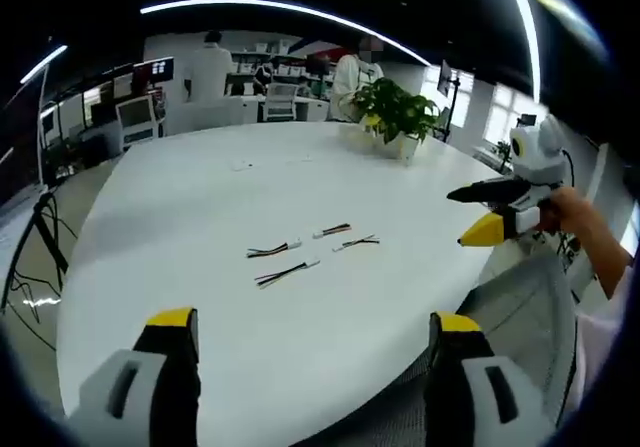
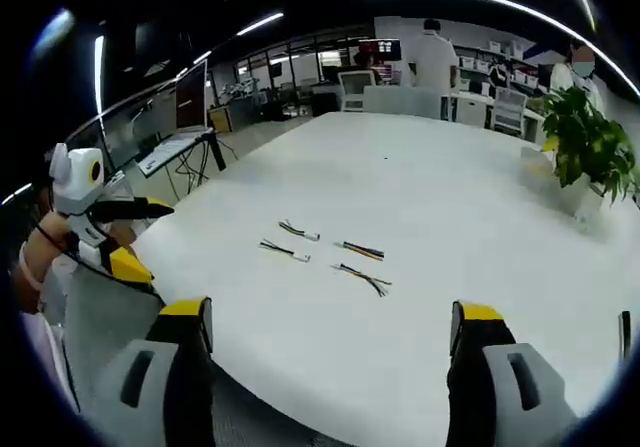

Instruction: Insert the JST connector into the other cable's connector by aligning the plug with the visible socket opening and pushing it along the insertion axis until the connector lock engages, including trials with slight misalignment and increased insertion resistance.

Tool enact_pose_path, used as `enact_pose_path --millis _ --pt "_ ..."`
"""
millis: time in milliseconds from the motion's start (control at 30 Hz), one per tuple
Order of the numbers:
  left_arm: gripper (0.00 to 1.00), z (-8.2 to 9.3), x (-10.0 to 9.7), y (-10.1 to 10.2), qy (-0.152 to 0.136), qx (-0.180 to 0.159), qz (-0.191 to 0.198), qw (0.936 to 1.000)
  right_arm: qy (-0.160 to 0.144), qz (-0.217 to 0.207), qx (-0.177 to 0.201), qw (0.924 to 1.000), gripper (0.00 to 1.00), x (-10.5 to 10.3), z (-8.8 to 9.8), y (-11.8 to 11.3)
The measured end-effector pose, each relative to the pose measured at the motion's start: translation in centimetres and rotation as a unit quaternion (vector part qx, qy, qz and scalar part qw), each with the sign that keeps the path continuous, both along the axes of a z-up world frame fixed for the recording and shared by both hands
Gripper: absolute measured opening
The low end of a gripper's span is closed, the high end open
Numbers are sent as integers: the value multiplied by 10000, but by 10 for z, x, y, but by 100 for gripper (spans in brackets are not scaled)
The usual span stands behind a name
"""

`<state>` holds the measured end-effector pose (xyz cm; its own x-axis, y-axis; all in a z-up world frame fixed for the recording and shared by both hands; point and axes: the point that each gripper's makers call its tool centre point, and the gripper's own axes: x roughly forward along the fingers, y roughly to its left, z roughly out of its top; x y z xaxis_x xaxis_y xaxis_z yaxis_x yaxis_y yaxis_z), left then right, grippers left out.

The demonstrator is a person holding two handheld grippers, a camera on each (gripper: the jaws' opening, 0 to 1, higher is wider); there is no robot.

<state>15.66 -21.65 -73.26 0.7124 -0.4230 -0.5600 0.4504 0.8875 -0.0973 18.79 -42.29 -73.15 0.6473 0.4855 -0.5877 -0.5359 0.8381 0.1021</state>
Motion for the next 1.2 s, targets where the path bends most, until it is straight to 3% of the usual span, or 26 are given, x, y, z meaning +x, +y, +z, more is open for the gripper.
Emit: enact_pose_path --millis 100,867,1200 --pt "93 -2 0 -3 67 14 -72 10000 12 50 -165 9999 98 -2 -4 2" --pt "93 -8 9 -12 219 12 -272 9994 3 -69 -134 9999 95 4 0 -3" --pt "92 5 16 -22 168 42 -520 9985 -141 -106 -365 9992 94 9 18 -15"
